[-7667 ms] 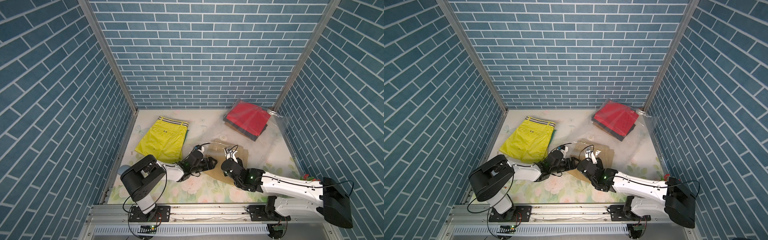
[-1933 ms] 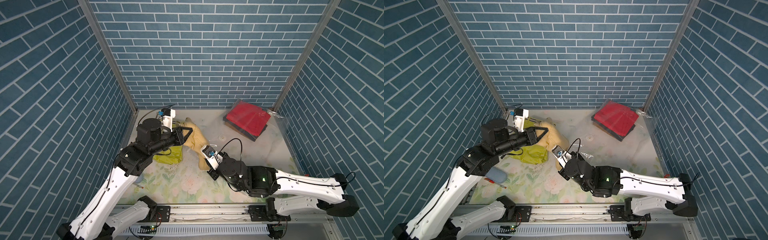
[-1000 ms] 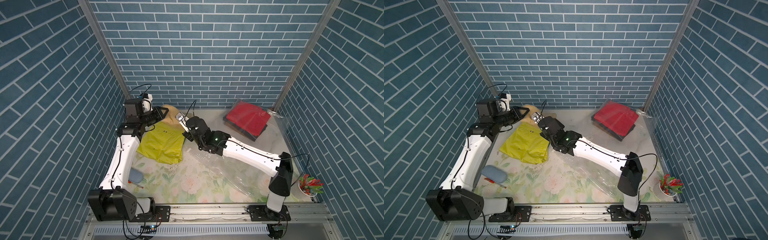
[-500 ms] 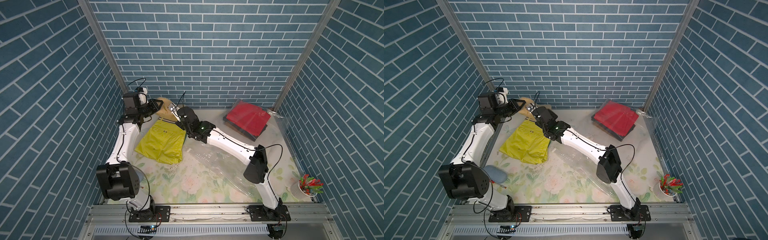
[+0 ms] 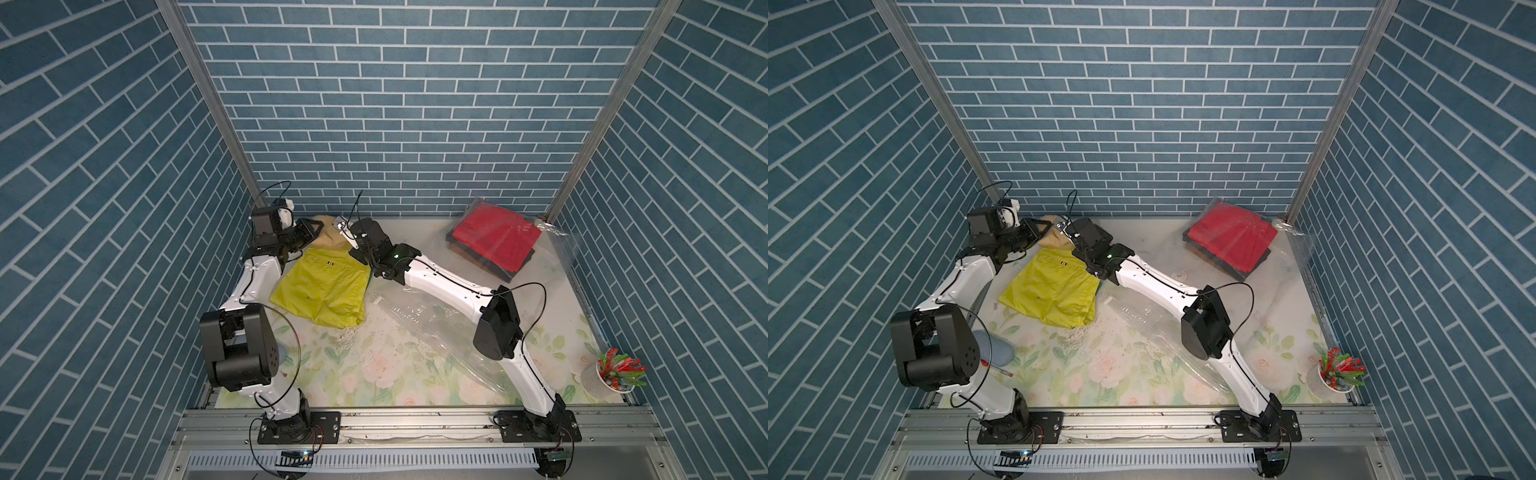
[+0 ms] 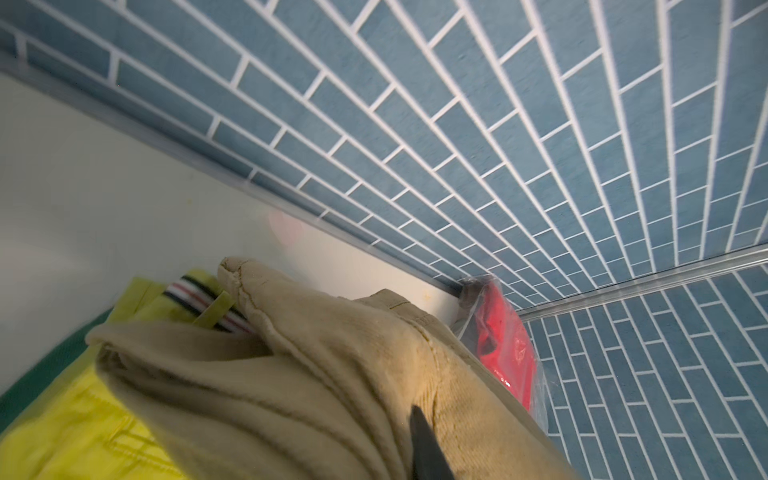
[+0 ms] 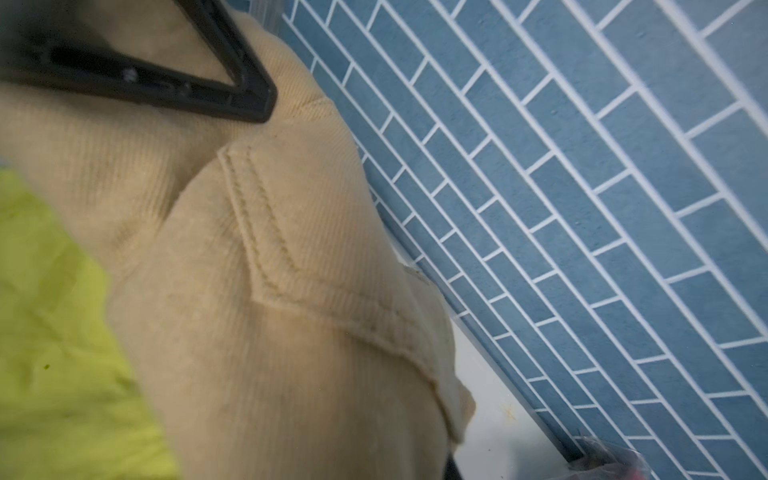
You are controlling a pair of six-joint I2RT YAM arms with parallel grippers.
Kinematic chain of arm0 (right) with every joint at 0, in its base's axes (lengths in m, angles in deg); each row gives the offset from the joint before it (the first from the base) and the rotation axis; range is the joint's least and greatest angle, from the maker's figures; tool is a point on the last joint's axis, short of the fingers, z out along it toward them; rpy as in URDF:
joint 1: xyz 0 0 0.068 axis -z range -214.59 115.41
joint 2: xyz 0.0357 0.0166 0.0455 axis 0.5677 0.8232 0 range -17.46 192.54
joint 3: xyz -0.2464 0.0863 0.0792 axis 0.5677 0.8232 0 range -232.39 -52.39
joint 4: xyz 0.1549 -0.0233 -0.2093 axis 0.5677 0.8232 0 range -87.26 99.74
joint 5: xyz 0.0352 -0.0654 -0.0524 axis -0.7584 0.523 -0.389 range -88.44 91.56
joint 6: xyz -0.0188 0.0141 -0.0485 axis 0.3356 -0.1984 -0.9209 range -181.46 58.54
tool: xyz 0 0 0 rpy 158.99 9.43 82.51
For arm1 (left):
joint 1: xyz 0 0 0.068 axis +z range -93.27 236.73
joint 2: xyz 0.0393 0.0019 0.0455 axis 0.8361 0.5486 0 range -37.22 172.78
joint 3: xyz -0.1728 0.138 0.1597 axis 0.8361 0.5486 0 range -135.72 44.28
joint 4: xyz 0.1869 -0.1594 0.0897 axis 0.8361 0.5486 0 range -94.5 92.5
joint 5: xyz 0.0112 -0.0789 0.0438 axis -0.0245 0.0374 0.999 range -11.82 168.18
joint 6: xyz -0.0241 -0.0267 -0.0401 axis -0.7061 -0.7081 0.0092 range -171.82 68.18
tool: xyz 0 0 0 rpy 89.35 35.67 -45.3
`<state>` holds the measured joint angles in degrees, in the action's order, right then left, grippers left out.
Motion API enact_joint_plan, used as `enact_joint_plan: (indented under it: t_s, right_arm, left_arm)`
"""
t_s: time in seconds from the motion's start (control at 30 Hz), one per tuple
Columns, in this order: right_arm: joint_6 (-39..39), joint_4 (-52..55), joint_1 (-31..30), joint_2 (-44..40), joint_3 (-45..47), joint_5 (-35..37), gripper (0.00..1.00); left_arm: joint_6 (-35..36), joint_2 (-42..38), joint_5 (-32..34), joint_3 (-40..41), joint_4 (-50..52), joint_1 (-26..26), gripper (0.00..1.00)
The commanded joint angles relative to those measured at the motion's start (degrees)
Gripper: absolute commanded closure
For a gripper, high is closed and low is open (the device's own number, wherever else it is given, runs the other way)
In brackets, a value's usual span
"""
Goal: Take the trousers out of the vacuum bag
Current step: Place the trousers at the center of the board.
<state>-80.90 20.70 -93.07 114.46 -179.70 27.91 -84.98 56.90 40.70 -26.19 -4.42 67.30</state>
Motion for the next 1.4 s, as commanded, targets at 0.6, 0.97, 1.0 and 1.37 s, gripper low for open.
enact_joint_plan:
  t_s: [0.6, 0.97, 1.0, 1.37]
  right_arm:
    - [4.5, -8.8, -10.6, -10.2, 19.6, 1.2, 1.00]
    - [4.4, -6.7, -14.2, -9.5, 18.7, -0.1, 0.97]
    - [4.6, -6.4, -14.5, -9.3, 18.5, -0.3, 0.95]
    - [6.4, -4.2, -15.5, -11.3, 21.0, -5.1, 0.54]
  left_arm:
    - [8.2, -2.4, 9.0, 5.1, 3.4, 11.3, 1.00]
    - [10.3, -0.4, 9.4, 5.2, 8.1, 16.1, 1.00]
    - [10.0, -0.2, 9.7, 5.1, 8.1, 16.1, 1.00]
    - [8.3, 1.6, 11.1, 5.5, 9.8, 18.7, 0.79]
